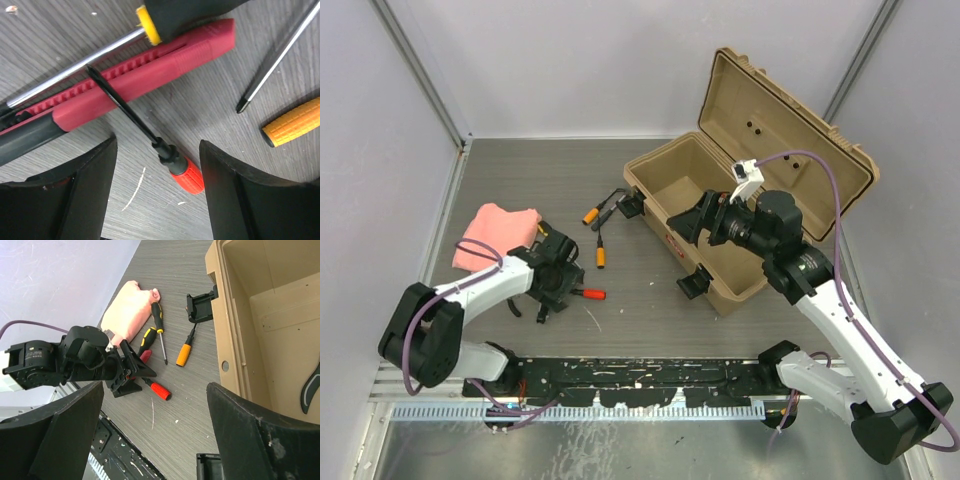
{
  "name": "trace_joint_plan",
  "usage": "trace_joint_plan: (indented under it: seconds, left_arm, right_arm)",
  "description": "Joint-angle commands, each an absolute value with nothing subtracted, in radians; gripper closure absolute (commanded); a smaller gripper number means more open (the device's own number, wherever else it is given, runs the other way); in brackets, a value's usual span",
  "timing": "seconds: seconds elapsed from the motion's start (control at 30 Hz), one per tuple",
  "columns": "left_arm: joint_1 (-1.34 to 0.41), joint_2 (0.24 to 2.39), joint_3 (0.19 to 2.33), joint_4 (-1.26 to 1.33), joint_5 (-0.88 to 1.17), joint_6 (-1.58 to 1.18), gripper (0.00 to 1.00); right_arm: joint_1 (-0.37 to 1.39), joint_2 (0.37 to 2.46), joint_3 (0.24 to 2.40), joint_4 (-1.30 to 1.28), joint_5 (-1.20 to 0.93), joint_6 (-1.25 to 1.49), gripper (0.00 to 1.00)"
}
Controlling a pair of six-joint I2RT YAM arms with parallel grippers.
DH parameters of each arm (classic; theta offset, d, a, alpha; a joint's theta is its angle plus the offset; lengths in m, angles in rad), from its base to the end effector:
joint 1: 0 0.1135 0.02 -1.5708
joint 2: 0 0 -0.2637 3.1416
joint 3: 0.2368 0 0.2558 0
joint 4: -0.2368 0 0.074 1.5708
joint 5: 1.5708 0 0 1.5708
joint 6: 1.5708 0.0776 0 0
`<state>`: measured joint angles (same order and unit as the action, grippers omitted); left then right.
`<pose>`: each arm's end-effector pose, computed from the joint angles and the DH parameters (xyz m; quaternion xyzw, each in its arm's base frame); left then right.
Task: Pack the tool kit
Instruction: Pick up the screwdriver from the center of the board.
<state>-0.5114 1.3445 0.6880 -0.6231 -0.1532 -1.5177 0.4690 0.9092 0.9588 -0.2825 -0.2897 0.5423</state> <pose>0.2131 -0.1060 0.1219 -0.4854 0.8589 -0.0829 0.1407 0.2110 0.1317 0.3596 -0.0610 0.7790 0.3963 0.4820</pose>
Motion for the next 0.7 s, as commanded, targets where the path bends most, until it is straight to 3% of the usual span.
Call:
trace_joint_plan:
  seconds: [0.0,0.23,0.37,0.47,0.67]
  left_arm:
    - [-0.517,1.413,0.724,-0.655,-0.22,-1.528,0.33]
    - [-0.531,1.482,0.73,-0.634,-0.18,-1.489,0.42]
    - [-0.531,1.488,0.726,-0.621,-0.178,-1.471,0.62]
    - [-0.531,1.488,0.73,-0.616,-0.178,-1.468,0.68]
    - [-0.532,1.46,0.732,-0.595,-0.164,-1.45,0.98]
  right_arm:
    - [0.466,0.903,0.995,-0.273,-0.284,0.528,0.11]
    - [0.466,0.892,0.987,-0.3,-0.263,0.521,0.11]
    - [0.466,0.884,0.984,-0.307,-0.256,0.51,0.1]
    - [0.467,0.885,0.989,-0.317,-0.248,0.502,0.1]
    - [0.466,0.891,1.003,-0.326,-0.251,0.499,0.1]
